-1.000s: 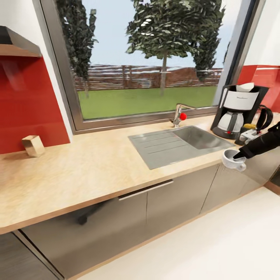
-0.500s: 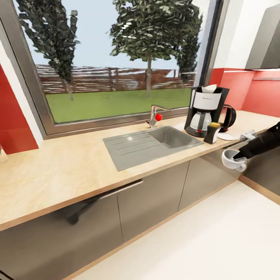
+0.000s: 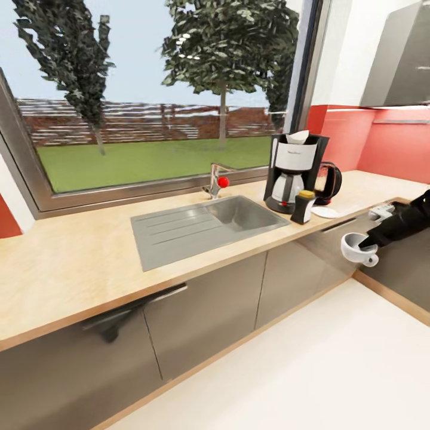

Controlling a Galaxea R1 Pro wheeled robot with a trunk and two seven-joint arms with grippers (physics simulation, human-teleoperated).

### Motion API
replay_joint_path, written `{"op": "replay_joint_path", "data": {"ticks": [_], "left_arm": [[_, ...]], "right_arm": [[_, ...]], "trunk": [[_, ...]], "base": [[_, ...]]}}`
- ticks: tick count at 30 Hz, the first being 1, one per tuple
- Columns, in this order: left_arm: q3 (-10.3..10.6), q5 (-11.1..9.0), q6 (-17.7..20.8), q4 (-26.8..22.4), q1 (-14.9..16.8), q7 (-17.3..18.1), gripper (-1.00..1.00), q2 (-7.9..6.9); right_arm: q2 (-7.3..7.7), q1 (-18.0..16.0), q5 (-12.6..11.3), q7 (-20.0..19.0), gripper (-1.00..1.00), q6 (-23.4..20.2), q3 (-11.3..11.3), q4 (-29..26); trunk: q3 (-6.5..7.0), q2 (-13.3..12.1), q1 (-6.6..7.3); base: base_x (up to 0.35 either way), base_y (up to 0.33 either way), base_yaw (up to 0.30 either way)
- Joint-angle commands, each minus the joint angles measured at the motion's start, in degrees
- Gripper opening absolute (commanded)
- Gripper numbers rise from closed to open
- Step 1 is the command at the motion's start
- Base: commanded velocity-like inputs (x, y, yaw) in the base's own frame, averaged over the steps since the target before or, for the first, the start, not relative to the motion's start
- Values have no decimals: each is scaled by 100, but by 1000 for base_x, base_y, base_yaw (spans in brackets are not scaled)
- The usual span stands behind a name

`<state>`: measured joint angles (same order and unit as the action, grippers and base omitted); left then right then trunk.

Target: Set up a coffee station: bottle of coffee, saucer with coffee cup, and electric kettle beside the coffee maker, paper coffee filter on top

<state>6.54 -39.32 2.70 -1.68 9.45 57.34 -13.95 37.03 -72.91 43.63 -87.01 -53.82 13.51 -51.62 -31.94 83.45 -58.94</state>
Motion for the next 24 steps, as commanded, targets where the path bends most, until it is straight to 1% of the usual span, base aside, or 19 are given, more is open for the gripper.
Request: {"op": "replay_joint_path", "data": {"ticks": [1,12,24], "left_arm": [[49,-58,29,1,4,18,100,-2],[49,-58,29,1,4,14,100,-2],[49,-58,29,1,4,14,100,-2]], "right_arm": [[6,-4,49,-52,-100,-58,12,-5],[6,-4,49,-53,-100,-56,12,2],[-2,-4,49,-52,-100,-55,20,3]], "trunk": [[-2,3,-1],[45,3,-1],[51,3,-1]], "base": [[135,-316,-197],[142,-316,-214],[167,-314,-28]]}}
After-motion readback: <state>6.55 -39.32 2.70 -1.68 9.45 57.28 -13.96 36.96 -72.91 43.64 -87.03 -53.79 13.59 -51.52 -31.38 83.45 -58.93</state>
